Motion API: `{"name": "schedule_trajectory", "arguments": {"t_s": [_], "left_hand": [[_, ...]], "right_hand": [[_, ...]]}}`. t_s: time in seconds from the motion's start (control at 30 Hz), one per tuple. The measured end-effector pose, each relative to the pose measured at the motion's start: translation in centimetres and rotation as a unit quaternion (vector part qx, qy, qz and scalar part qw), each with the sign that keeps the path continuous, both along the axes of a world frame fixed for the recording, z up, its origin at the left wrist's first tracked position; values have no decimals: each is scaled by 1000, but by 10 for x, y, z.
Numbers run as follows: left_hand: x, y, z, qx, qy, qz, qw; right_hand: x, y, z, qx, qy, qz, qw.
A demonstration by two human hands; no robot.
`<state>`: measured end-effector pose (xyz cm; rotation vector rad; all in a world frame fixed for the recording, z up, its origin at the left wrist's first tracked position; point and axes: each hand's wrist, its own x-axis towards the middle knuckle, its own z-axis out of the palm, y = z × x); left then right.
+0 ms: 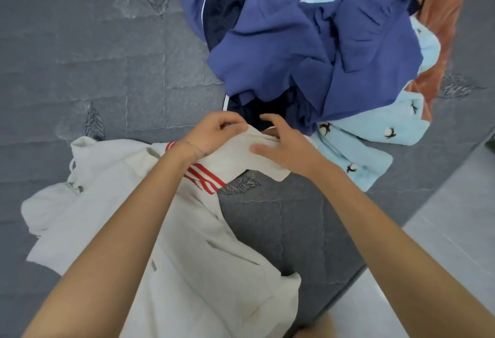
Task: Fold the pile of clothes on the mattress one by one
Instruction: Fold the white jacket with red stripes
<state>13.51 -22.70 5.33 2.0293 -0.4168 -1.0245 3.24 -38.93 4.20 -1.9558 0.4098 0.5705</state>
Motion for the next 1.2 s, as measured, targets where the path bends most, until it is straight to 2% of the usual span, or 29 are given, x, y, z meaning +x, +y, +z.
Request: {"name": "schedule_trajectory", "arguments": {"t_s": [0.07,0.1,0.33,0.47,0.57,0.77,0.87,0.93,1.03,1.1,1.13,1.17,1.2], "left_hand": [[1,-2,3,-19,-5,8,1000],[1,-3,5,-23,-3,8,1000],[8,-9,5,-23,-32,19,999],[11,-15,0,-41,-51,104,992],[14,-20,-7,-27,-79,181,980],[21,-32,-16,-7,-115,311,944],[22,-39,-19,-1,-118,325,938],[21,-42,-21,13,-125,353,927],[11,-47,-20,44,-158,373,913],[-2,-52,-19,141,-268,316,899],[-10,-56,-14,156,-319,278,893],[-17,-62,-12,126,-353,246,894],[-25,-66,-8,52,-349,226,908]], "right_hand": [[0,-1,1,72,23,-40,996],[1,-1,0,73,15,-47,996],[8,-22,7,-66,-118,-1,991],[8,-38,2,-138,-123,-28,982],[8,-49,-1,-133,-112,-44,984],[-4,-74,-5,-30,-107,69,991],[-12,-86,-12,-88,-93,144,981],[-15,-96,-14,-129,-57,152,978],[-15,-109,-7,-104,-56,29,993],[-9,-113,3,-86,-81,-110,987],[-4,-114,9,-83,-85,-166,979],[-1,-115,14,-76,-78,-208,972],[4,-113,20,-60,-63,-238,967]]}}
